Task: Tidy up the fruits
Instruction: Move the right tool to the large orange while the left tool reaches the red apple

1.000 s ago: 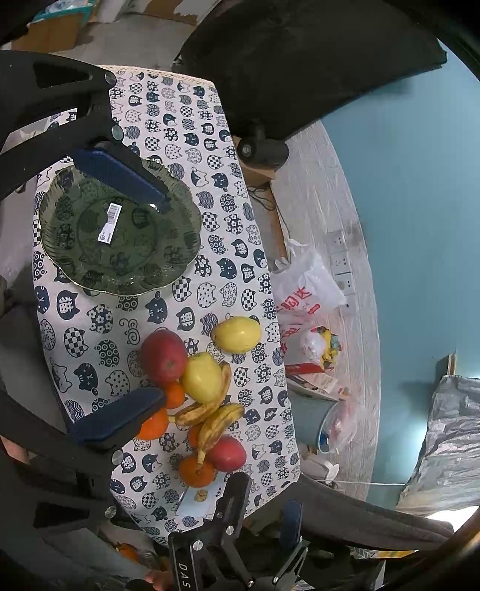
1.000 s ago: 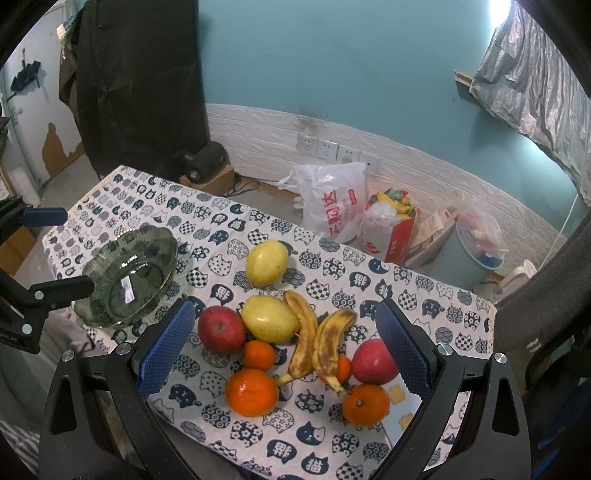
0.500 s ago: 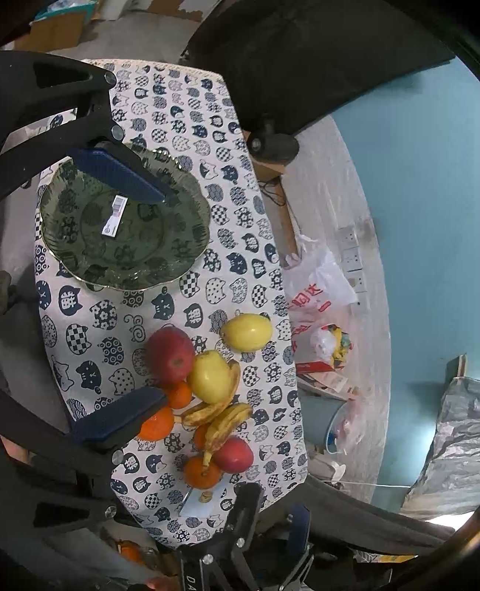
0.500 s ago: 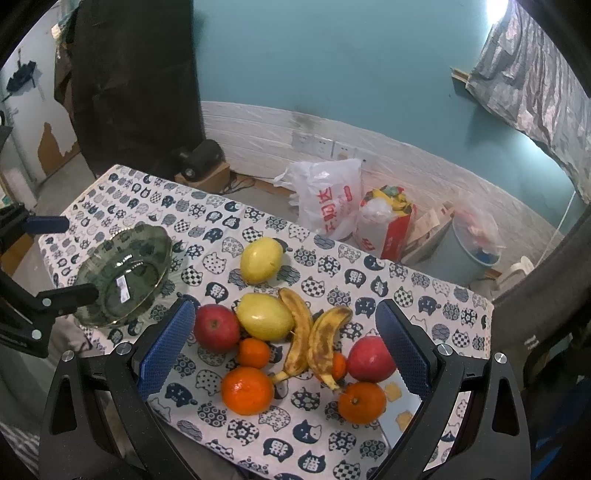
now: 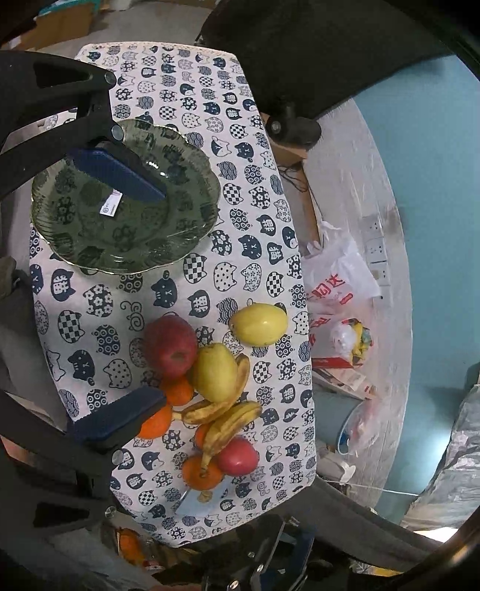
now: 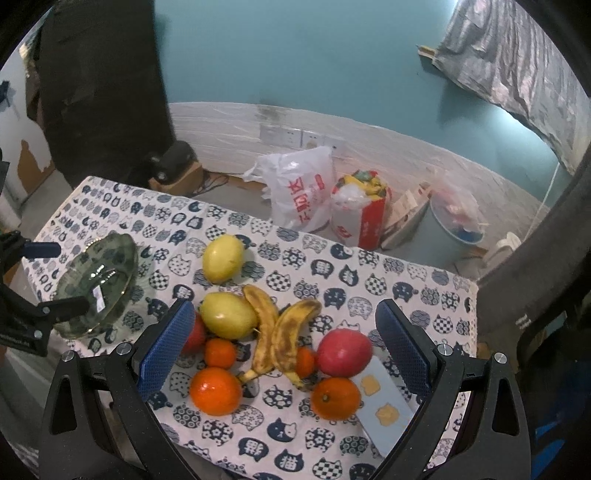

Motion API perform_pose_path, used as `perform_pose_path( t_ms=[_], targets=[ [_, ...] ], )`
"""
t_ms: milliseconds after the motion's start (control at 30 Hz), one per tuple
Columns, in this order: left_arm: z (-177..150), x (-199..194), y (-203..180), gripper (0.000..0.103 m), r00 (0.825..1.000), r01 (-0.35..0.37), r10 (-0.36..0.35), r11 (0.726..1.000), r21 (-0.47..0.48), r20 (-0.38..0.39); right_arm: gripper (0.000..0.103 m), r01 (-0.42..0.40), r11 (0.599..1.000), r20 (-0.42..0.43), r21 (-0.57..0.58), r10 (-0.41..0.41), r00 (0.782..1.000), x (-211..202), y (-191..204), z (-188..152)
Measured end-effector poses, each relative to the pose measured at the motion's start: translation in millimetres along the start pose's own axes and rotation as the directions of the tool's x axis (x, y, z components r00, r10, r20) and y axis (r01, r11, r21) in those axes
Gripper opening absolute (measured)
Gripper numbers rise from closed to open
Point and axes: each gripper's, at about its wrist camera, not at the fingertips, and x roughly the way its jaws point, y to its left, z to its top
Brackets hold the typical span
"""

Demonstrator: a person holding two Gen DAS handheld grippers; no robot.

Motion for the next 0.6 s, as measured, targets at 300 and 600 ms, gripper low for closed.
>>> perform_pose_path(
  t_ms=[300, 600],
  targets=[
    [6.2, 31.8, -7.9, 0.101, 0.996, 0.036, -0.037, 0.999, -0.016, -0.080, 0.097, 0.032, 0.998, -0.061, 0.049, -0.029, 0.998, 15.6, -25.1, -9.8],
    [2.0, 74.0, -29.6, 0.101, 0.985, 0.038, -0.030, 0.998, 0.046, -0.169, 0.097, 0.080, 0.992, -0.217, 0.099, -0.057, 0.975, 54.5, -53.0, -48.7]
  ],
)
